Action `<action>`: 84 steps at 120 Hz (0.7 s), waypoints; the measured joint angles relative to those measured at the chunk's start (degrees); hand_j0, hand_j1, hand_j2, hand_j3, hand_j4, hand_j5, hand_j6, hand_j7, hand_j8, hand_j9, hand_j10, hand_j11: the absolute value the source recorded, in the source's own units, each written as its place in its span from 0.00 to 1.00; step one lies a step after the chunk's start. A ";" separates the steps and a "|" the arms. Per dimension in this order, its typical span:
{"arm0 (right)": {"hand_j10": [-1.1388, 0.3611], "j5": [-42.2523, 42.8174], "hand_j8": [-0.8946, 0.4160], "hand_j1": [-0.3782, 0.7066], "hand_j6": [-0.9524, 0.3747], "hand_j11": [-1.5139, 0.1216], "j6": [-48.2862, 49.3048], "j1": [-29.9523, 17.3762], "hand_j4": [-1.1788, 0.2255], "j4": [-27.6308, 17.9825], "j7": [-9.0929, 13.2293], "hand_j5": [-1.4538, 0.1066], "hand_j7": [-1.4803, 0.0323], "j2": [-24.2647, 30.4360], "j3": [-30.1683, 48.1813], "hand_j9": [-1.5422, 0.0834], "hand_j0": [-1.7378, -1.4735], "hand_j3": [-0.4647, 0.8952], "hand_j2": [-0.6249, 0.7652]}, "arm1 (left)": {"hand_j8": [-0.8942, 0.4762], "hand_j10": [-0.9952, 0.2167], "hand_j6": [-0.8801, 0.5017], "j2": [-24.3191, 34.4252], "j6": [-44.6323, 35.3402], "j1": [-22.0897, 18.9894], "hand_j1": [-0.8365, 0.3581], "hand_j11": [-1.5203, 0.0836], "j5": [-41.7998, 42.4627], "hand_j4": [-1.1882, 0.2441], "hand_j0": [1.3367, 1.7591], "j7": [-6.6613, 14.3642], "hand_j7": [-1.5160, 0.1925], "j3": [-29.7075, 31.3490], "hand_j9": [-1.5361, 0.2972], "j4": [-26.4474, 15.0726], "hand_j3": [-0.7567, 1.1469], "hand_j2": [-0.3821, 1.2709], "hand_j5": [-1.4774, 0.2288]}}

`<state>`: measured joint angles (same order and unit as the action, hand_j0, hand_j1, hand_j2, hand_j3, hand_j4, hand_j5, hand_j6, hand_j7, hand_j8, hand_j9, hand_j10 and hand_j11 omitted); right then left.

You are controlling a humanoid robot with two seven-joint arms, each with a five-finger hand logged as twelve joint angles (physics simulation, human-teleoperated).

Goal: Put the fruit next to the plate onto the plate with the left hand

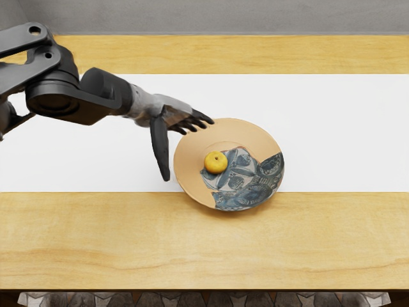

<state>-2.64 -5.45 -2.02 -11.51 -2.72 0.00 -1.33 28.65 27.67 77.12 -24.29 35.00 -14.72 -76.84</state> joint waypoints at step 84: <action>0.74 0.00 0.66 0.05 0.70 0.91 0.06 0.00 0.82 -0.23 0.00 0.91 0.96 0.00 0.01 0.93 0.30 0.34 0.45 | 0.65 0.82 0.64 19.52 7.35 -4.77 0.99 0.95 19.47 0.83 0.76 0.00 0.89 -2.31 0.84 1.89 0.40 0.23 0.87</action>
